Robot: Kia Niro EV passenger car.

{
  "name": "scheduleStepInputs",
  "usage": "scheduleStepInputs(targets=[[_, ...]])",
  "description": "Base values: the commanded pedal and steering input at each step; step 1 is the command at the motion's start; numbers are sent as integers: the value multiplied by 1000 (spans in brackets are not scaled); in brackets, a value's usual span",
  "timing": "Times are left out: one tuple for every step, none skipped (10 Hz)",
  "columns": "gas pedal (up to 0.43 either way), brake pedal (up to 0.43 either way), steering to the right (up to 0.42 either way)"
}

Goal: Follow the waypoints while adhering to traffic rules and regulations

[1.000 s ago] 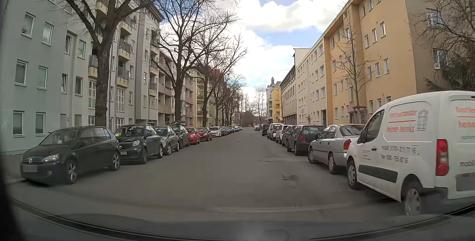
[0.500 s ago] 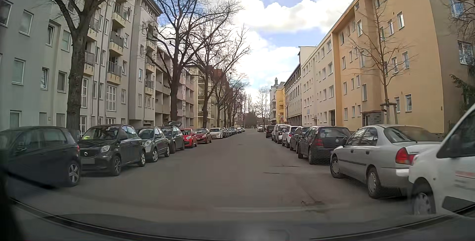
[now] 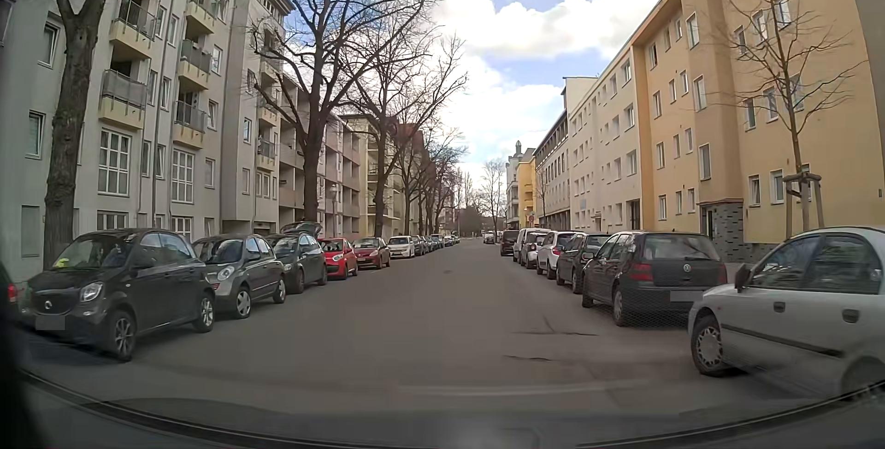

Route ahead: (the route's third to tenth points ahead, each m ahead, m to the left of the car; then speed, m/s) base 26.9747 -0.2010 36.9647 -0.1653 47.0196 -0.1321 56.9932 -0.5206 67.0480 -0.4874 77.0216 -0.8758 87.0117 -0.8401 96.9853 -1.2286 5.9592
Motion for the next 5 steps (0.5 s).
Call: scheduleStepInputs(targets=[[87, 30, -6], [87, 30, -5], [87, 30, -5], [87, 30, -4], [87, 30, -3]])
